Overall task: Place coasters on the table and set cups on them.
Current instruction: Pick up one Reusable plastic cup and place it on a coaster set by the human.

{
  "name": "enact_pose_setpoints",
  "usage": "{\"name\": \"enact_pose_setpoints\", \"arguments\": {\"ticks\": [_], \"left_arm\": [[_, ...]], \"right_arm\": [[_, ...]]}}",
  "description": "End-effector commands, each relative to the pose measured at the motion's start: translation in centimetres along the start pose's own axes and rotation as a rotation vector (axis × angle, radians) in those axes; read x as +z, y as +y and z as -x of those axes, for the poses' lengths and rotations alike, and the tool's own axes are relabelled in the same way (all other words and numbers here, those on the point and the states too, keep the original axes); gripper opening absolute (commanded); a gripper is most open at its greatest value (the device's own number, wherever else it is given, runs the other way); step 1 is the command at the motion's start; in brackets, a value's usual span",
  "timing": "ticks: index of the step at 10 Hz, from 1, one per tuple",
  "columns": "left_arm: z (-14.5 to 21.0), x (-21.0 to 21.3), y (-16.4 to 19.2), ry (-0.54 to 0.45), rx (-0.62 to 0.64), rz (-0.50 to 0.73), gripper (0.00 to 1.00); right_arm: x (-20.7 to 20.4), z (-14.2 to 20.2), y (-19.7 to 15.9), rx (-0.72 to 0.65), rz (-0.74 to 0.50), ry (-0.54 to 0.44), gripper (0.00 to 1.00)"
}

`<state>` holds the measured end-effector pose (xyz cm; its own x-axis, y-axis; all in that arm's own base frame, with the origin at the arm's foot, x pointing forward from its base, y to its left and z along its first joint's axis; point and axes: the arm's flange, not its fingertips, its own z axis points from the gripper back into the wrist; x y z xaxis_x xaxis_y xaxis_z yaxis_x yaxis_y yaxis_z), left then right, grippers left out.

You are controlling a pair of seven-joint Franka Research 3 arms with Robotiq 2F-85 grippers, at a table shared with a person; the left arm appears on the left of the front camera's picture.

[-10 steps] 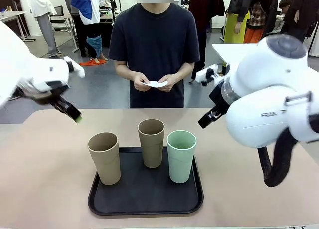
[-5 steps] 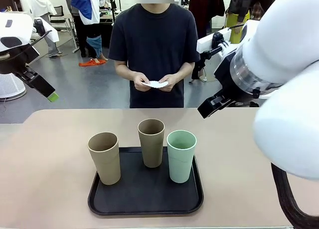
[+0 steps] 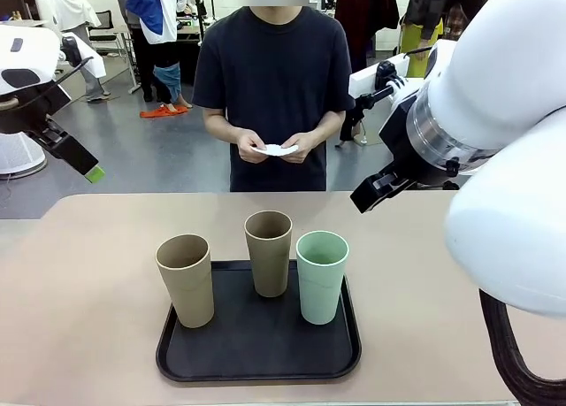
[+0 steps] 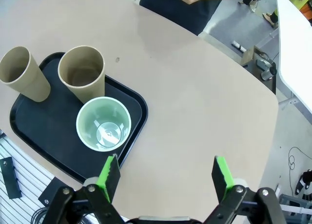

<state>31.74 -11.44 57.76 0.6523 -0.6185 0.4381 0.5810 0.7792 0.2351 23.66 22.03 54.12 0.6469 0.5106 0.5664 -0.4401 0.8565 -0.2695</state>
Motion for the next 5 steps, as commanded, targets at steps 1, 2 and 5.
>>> {"name": "enact_pose_setpoints", "arguments": {"ticks": [1,2,5], "left_arm": [[-0.2,0.1,0.2,0.005,0.014,0.0,1.0],[-0.2,0.1,0.2,0.005,0.014,0.0,1.0],[-0.2,0.1,0.2,0.005,0.014,0.0,1.0]], "right_arm": [[-0.2,-0.3,-0.3,0.007,-0.004,-0.015,1.0],[0.0,0.0,0.0,0.0,0.0,0.0,1.0],[2.1,-1.8,-5.2,-0.152,0.052,0.044,1.0]]}}
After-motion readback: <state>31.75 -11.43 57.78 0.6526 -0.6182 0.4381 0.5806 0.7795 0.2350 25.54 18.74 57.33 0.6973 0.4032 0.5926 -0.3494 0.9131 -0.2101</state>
